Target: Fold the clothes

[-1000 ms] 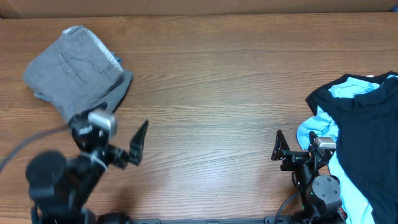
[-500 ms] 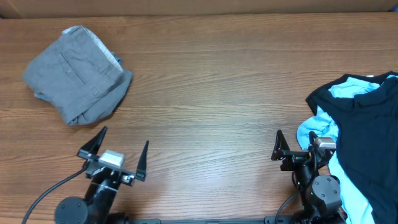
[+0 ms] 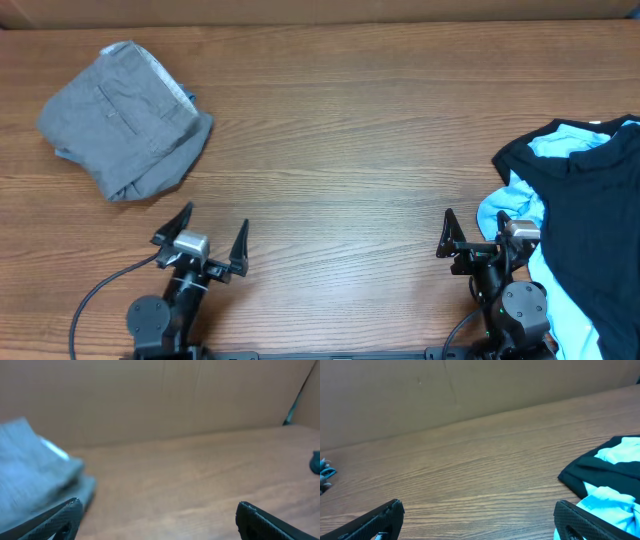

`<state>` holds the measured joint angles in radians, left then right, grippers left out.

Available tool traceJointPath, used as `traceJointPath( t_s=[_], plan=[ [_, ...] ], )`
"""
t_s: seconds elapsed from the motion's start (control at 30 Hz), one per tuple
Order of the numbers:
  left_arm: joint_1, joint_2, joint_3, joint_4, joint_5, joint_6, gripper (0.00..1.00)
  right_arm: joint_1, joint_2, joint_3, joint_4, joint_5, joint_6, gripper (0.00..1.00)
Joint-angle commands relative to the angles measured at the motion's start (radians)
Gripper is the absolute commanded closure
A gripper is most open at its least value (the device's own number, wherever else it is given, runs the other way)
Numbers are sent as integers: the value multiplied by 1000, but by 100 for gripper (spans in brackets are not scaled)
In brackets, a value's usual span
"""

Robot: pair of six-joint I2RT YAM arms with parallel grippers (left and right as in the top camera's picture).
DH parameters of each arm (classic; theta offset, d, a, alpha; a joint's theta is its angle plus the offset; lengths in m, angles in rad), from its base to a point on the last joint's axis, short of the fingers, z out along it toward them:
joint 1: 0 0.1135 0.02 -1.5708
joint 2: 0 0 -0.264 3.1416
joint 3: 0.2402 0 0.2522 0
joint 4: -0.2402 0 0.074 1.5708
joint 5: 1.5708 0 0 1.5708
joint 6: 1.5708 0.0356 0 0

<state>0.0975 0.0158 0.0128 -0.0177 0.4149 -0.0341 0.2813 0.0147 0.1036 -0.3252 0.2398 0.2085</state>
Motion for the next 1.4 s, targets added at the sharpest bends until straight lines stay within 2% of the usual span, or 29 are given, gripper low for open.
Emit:
traceJointPath(
  t_s=[0.0, 1.37],
  plan=[
    [-5, -13, -8, 13, -9, -40, 0, -4, -12, -4, 6, 3, 0, 0],
    [-6, -11, -8, -26, -15, -34, 0, -4, -12, -4, 6, 3, 0, 0]
  ],
)
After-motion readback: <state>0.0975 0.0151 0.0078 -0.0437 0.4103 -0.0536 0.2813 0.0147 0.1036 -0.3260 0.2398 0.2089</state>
